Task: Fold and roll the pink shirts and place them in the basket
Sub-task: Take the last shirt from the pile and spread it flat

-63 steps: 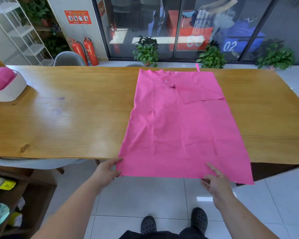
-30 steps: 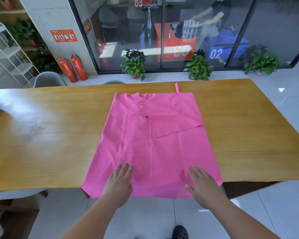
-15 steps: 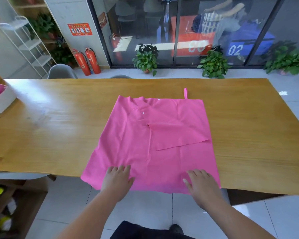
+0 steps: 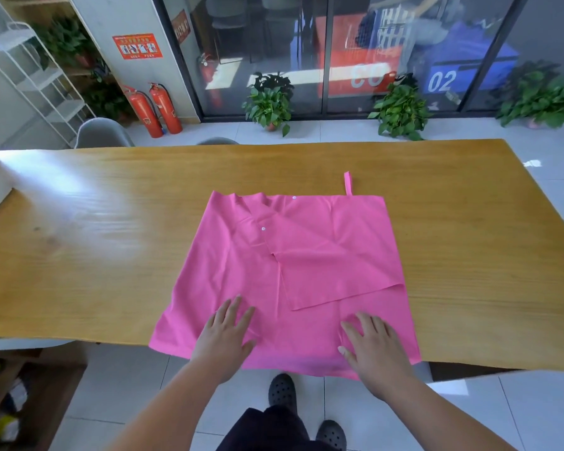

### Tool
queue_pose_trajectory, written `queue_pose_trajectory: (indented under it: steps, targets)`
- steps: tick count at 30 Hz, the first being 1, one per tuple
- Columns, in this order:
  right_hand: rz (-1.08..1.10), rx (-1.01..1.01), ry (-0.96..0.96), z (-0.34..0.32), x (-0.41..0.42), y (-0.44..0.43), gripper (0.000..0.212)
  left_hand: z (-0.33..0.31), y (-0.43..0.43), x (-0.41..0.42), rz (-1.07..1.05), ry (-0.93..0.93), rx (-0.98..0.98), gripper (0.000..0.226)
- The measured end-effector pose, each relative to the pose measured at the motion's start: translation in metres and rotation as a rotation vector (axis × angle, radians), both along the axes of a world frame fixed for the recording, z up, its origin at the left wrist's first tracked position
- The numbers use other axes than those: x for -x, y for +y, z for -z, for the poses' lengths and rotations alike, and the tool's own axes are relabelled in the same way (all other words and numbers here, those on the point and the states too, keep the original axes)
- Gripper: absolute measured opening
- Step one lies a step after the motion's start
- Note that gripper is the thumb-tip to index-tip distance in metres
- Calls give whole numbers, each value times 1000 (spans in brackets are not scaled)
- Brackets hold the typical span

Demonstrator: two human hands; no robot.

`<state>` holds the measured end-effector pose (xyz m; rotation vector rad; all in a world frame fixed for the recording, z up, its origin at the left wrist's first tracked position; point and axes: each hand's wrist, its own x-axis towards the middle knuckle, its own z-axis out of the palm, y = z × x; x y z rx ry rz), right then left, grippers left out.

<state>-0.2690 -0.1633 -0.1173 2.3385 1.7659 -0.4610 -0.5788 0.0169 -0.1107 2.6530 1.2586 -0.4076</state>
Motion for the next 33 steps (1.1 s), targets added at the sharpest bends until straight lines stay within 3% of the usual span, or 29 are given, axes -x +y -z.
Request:
queue_pose_trajectory:
  steps: [13,18,28,33]
  targets:
    - [-115,-2,-25,1,-26,67,70,21,80,-44,132,-38,42,73]
    - [-58,-35,9,-5,-34,89,65,28,111,-55,159,-84,57,73]
    - [253,-263,257,-34,-100,149,61,37,148,-80,194,-109,24,72]
    - [710,-406,428,-37,-170,186,47,37,158,-99,132,-113,16,70]
